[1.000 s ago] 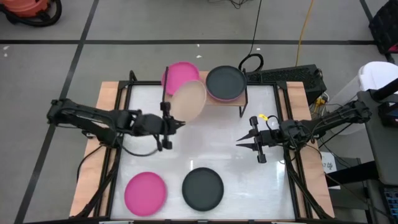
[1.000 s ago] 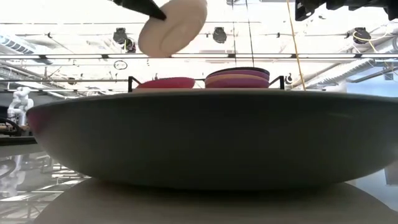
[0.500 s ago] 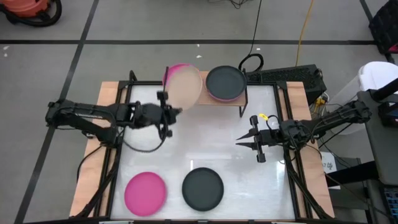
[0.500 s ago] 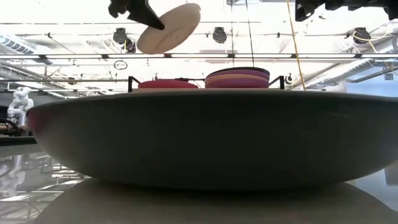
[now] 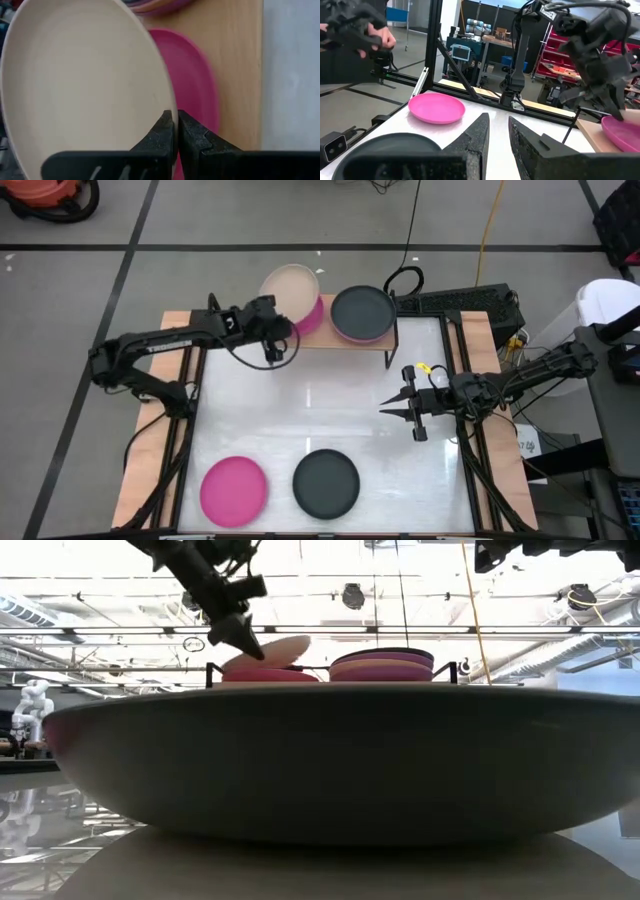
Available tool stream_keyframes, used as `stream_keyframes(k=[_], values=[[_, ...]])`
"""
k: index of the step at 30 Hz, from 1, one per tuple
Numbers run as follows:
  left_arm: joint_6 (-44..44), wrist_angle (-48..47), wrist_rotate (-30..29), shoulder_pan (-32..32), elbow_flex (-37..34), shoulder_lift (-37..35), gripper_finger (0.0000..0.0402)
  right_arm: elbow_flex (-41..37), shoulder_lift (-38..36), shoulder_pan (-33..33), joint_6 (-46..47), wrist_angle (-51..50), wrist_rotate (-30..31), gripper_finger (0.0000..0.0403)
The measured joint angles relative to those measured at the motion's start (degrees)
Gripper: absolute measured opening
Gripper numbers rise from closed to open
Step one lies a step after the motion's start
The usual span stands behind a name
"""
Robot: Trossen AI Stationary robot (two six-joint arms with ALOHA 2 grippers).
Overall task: Place and stack plates onto a shelf
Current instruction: Stack the brown plate on top of the pink plate on the shelf
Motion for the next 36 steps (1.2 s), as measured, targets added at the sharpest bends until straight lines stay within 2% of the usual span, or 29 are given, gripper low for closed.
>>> stream_keyframes(k=[6, 23, 31, 36], values=[[0.3, -0.3, 4.6, -0.8, 0.1, 3.5, 0.0009, 0.0, 0.0, 0.0, 0.0, -0.2, 0.0, 0.0059], [-6.0, -6.0, 4.8, -6.9, 0.4, 3.5, 0.0009, 0.0, 0.0, 0.0, 0.2, -0.5, 0.0, 0.0059], [-7.6, -15.2, 4.5, -8.8, 6.8, 3.5, 0.0009, 0.0, 0.0, 0.0, 0.2, -0.4, 0.0, 0.0059], [-8.1, -16.3, 3.7, -8.6, 9.1, 3.6, 0.0017, 0.0, 0.0, 0.0, 0.2, -0.4, 0.0, 0.0059]])
